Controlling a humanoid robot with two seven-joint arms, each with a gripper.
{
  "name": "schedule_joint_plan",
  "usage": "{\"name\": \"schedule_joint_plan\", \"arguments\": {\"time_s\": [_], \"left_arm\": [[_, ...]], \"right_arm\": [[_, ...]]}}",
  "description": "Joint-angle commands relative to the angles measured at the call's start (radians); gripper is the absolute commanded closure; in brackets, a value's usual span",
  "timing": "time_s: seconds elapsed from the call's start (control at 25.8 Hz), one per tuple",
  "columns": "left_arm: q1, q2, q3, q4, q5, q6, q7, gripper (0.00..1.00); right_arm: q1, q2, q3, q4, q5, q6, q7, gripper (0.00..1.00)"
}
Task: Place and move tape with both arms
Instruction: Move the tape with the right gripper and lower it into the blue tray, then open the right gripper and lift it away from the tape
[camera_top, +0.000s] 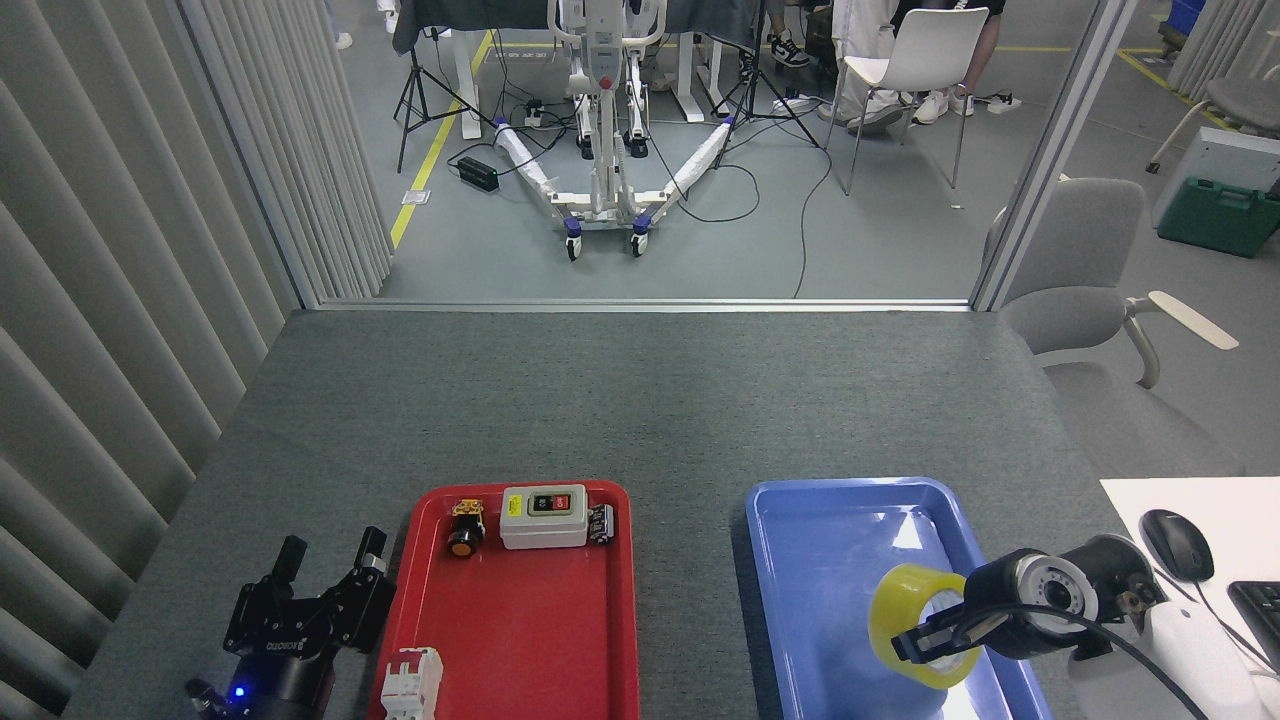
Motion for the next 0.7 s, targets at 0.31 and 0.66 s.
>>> {"name": "schedule_joint_plan", "arguments": {"time_s": [0.31,0.66], "left_arm": [[-0.048,-0.002,-0.027,0.043,-0.113,0.029,-0.085,0.00],[-0.045,-0.002,-0.024,0.045,-0.105,0.032,-0.085,0.00]], "right_arm": [[-0.010,-0.002,0.013,0.032,0.078,0.043,-0.097,0.11],[0.094,0.008,-0.045,0.020,0.081,0.012,-0.645,0.10]]}}
